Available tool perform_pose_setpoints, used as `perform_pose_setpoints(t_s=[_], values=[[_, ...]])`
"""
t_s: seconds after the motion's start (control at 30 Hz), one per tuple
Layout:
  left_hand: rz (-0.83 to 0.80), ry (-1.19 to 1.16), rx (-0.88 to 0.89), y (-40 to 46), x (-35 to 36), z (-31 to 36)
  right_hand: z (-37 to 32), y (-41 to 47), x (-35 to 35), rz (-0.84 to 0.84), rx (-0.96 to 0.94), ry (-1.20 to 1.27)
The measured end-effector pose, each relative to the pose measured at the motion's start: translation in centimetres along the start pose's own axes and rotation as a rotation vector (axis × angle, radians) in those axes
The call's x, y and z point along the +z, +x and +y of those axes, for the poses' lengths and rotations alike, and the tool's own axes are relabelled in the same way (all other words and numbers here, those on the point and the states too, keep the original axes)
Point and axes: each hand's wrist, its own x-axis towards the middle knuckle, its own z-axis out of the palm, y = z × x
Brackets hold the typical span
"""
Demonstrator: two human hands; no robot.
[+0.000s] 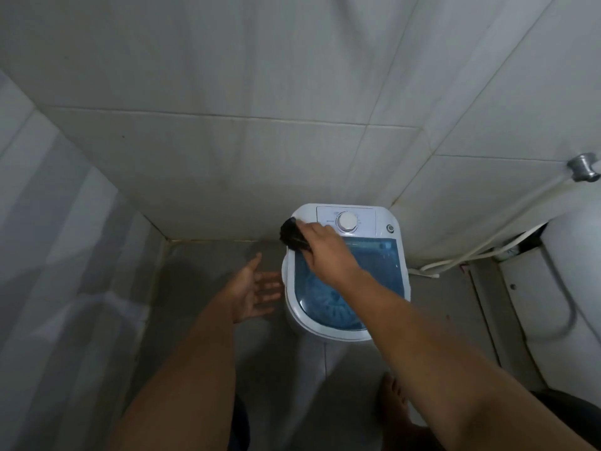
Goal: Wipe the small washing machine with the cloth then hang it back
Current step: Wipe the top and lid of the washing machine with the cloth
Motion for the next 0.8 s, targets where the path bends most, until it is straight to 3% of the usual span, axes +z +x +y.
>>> perform_pose_setpoints(t_s=[0.13,0.27,0.33,0.43,0.53,0.6,0.7,0.8], values=[[0.119,-0.087,0.044,0.6,-0.7,0.3,-1.8,-6.2,2.0,-0.144,-0.418,-0.093],[0.146,-0.026,0.069,0.7,-0.7,0.0,-0.6,-10.4,0.2,-0.416,-0.688,-0.083],[0.11,-0.003,0.077,0.5,-0.3,0.0,0.4,-9.4,-1.1,-0.303,-0.608,-0.032],[0.056,0.003,0.103,-0.2,0.8,0.3,2.2,-5.7,-2.3,0.04,-0.171,0.027],[0.039,0.023,0.142,-0.8,1.9,0.5,1.3,-4.3,-1.2,0.076,0.17,-0.01],[0.049,0.034,0.163,-0.9,2.6,0.5,-0.4,-6.4,1.0,0.065,0.133,-0.013],[0.086,0.034,0.183,-0.7,3.3,0.4,-1.6,-11.8,2.3,-0.07,-0.177,-0.021],[0.095,0.025,0.202,-0.4,3.3,0.3,1.6,-14.2,-0.1,-0.075,-0.309,-0.042]])
